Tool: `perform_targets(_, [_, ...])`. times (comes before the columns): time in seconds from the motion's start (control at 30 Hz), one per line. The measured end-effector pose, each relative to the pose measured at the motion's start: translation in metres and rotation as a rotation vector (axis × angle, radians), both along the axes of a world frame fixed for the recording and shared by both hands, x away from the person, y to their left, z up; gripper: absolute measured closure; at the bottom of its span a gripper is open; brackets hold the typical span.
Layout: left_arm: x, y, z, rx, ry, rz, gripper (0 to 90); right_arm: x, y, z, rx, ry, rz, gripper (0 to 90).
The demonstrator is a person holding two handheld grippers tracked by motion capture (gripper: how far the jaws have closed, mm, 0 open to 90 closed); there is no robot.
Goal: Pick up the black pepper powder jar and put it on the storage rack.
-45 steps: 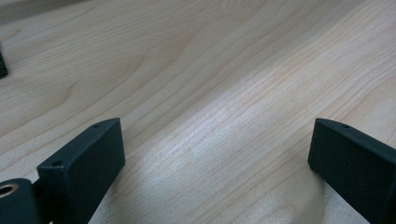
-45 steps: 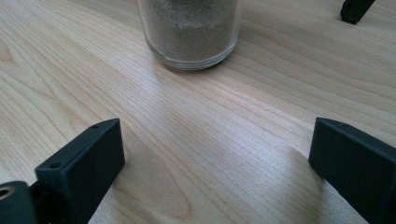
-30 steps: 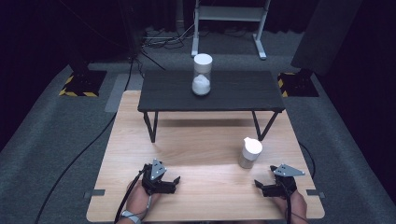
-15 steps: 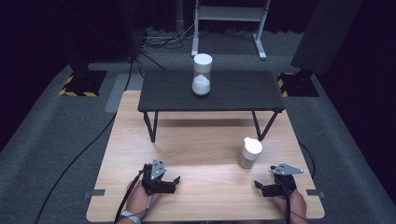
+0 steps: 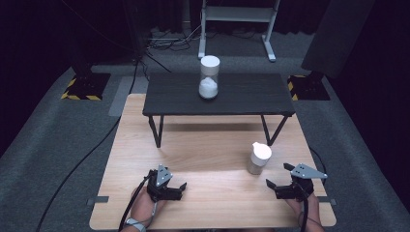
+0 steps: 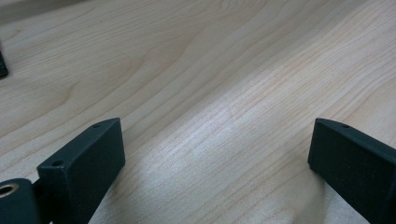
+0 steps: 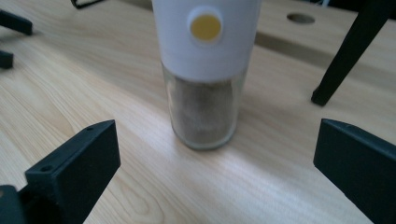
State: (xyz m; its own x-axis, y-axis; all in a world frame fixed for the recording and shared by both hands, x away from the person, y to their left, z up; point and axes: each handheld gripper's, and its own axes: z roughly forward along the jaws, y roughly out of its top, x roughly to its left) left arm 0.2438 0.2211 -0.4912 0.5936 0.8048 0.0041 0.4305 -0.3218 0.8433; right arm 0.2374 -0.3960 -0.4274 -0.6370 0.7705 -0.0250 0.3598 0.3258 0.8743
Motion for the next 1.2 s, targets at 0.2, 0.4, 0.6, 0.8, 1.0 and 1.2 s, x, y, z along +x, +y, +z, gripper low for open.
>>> perform_targets(0.2, [0.000, 0.000, 0.000, 0.002, 0.000, 0.002, 3.9, -0.007, 0.002, 0.010, 0.021, -0.050, -0.009, 0.3])
perform_targets(0.4, [0.000, 0.000, 0.000, 0.000, 0.000, 0.003, 3.9, -0.005, 0.006, 0.012, 0.018, -0.067, -0.006, 0.3])
perform_targets(0.6, [0.000, 0.000, 0.000, 0.002, 0.000, 0.002, 3.9, 0.004, 0.010, 0.010, 0.020, -0.058, -0.010, 0.3])
perform_targets(0.8, [0.000, 0.000, 0.000, 0.001, 0.001, 0.002, 3.9, 0.019, 0.018, 0.012, 0.019, -0.063, 0.004, 0.3])
perform_targets(1.0, [0.000, 0.000, 0.000, 0.001, 0.000, 0.003, 3.9, 0.033, 0.028, 0.014, 0.030, -0.071, 0.017, 0.3])
perform_targets(1.2, [-0.001, -0.001, 0.000, 0.001, 0.000, 0.005, 3.9, 0.044, 0.038, 0.015, 0.029, -0.057, 0.018, 1.2])
